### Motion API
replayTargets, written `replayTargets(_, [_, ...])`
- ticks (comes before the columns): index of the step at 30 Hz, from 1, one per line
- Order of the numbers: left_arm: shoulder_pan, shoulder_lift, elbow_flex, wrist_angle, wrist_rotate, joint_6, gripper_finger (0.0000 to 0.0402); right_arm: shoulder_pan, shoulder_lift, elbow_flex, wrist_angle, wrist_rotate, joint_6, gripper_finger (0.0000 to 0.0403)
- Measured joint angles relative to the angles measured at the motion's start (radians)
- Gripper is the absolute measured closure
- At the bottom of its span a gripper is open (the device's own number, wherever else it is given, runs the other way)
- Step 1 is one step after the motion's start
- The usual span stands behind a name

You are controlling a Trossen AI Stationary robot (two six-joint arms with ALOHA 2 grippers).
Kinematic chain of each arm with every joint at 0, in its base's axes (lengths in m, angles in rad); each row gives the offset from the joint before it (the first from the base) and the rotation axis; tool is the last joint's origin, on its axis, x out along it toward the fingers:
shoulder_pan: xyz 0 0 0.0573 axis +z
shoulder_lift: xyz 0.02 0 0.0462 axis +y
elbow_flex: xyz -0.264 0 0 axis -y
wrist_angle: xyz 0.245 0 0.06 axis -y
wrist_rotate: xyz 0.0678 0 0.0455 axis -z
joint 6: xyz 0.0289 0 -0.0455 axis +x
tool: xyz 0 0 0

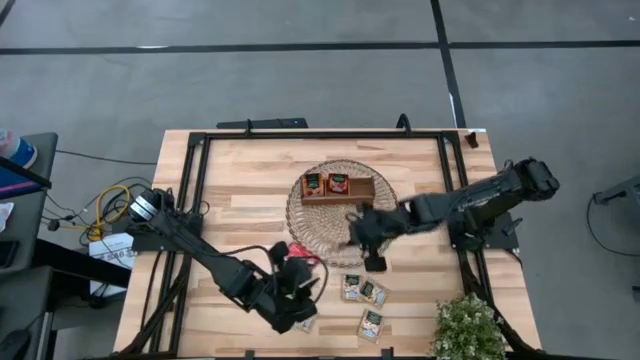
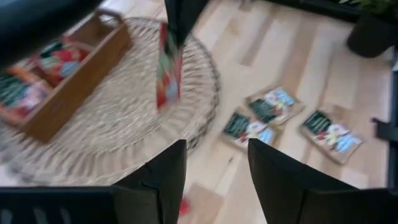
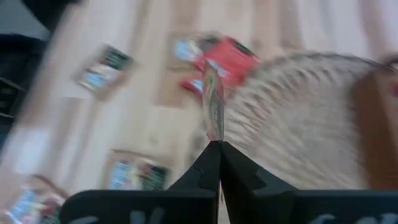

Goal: Pick & Place Tea
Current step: Put the red tea bag into the middle section of the wooden organizer

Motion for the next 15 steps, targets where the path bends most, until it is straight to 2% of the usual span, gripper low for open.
replayTargets(6, [-0.014, -0.022, 0.0, -0.192, -0.032, -0.129, 0.0234, -0.204, 0.0, 0.152, -0.275, -0.008, -0.089, 0.0403])
replayTargets(9, [-0.014, -0.022, 0.0, -0.279, -0.033, -0.187, 0.0234, -0.313, 0.0, 0.224, -0.356, -0.063, -0.148, 0.0403])
replayTargets(15, [0.017, -0.022, -0.033, -0.335, 0.018, -0.211, 0.0234, -0.466, 0.078, 0.37, -0.514, -0.107, -0.228, 0.0403])
